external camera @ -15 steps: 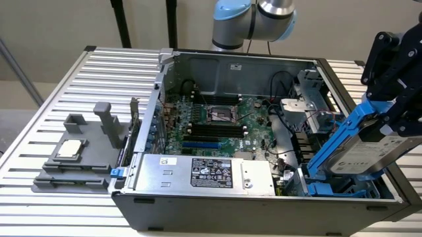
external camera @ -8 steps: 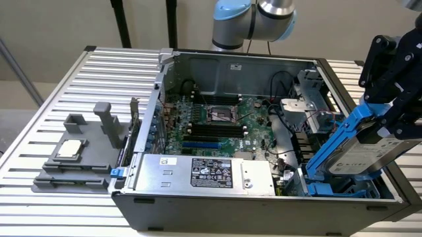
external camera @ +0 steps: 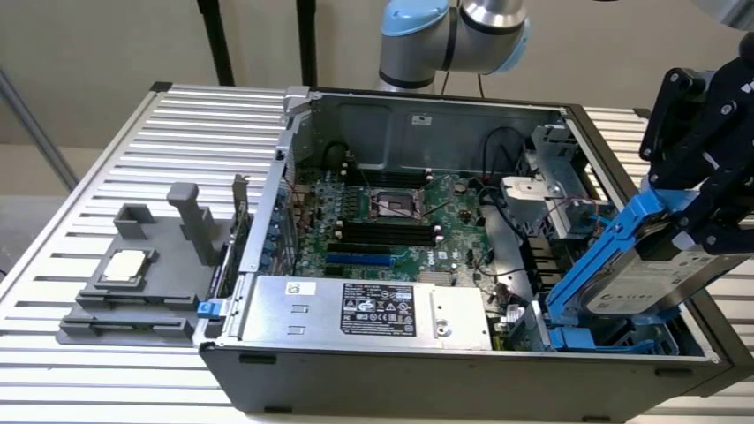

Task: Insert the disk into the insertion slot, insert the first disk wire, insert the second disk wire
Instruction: 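Insert the disk into the insertion slot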

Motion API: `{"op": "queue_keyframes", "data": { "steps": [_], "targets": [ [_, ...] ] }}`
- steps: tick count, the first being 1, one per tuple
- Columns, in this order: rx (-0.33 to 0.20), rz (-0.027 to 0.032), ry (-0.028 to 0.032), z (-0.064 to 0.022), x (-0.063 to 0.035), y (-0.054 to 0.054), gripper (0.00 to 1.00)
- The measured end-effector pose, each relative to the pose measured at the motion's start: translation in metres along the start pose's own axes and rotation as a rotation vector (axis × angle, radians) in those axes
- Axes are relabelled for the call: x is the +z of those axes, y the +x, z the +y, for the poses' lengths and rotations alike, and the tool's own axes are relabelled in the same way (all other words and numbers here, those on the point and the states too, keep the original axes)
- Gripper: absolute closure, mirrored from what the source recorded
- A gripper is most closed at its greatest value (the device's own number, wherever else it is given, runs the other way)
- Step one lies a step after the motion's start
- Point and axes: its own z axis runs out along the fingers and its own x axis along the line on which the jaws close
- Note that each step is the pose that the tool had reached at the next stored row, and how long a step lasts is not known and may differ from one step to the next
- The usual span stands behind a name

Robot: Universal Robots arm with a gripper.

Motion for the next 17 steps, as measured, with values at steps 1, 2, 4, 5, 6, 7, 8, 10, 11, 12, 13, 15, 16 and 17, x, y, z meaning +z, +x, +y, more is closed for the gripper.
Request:
{"op": "queue_keyframes", "data": {
  "steps": [1, 2, 4, 5, 6, 7, 8, 10, 11, 12, 13, 15, 16, 17],
  "targets": [
    [-0.001, -0.0001, 0.0000, 0.0000, 0.0003, 0.0000, 0.67],
    [-0.001, -0.0004, -0.0001, 0.0000, 0.0008, 0.0001, 0.67],
    [-0.002, -0.0009, -0.0001, -0.0001, 0.0015, 0.0001, 0.67],
    [-0.003, -0.0011, -0.0002, -0.0001, 0.0018, 0.0002, 0.67],
    [-0.004, -0.0013, -0.0002, -0.0001, 0.0021, 0.0002, 0.67],
    [-0.005, -0.0017, -0.0003, -0.0001, 0.0025, 0.0002, 0.67],
    [-0.006, -0.0020, -0.0003, -0.0002, 0.0028, 0.0002, 0.67],
    [-0.008, -0.0024, -0.0004, -0.0002, 0.0035, 0.0003, 0.67],
    [-0.009, -0.0026, -0.0005, -0.0002, 0.0038, 0.0003, 0.67],
    [-0.010, -0.0027, -0.0006, -0.0002, 0.0041, 0.0003, 0.67],
    [-0.011, -0.0029, -0.0006, -0.0003, 0.0043, 0.0003, 0.67],
    [-0.012, -0.0031, -0.0007, -0.0006, 0.0048, 0.0004, 0.67],
    [-0.013, -0.0031, -0.0007, -0.0008, 0.0049, 0.0004, 0.67],
    [-0.014, -0.0033, -0.0008, -0.0010, 0.0051, 0.0004, 0.67]
  ]
}}
